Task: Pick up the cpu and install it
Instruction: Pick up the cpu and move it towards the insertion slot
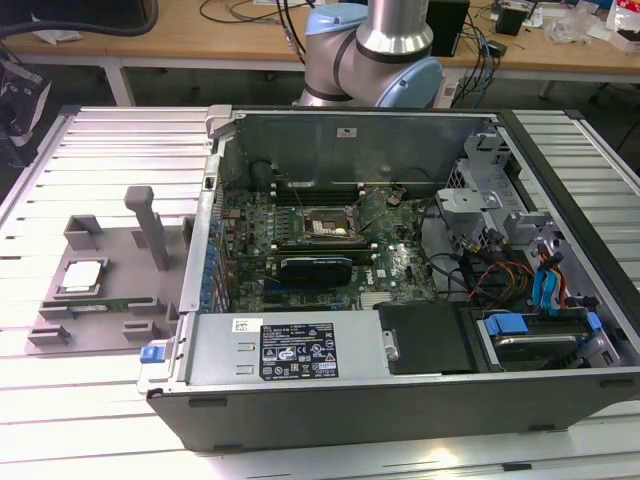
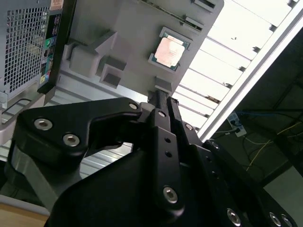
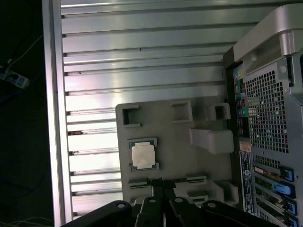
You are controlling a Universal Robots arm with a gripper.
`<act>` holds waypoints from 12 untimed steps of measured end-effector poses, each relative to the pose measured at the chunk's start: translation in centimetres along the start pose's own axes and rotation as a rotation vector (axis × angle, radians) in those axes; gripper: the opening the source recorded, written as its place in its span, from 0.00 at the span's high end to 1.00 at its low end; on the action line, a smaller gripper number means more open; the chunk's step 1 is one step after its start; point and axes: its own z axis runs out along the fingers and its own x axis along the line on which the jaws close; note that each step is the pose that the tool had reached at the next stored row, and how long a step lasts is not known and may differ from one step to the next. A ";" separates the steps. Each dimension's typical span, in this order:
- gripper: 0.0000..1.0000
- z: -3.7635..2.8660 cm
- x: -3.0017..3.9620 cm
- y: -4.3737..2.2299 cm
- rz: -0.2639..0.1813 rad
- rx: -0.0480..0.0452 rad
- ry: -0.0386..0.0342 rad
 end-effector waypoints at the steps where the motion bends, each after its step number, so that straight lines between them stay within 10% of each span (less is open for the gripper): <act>1: 0.76 0.00 0.00 0.00 0.000 0.0000 0.0000; 7: 0.40 0.01 -0.01 0.00 0.000 0.0008 -0.0001; 9: 0.40 0.00 -0.01 0.02 -0.012 0.0697 -0.0042; 12: 0.40 0.01 -0.01 0.07 -0.028 0.0741 -0.0042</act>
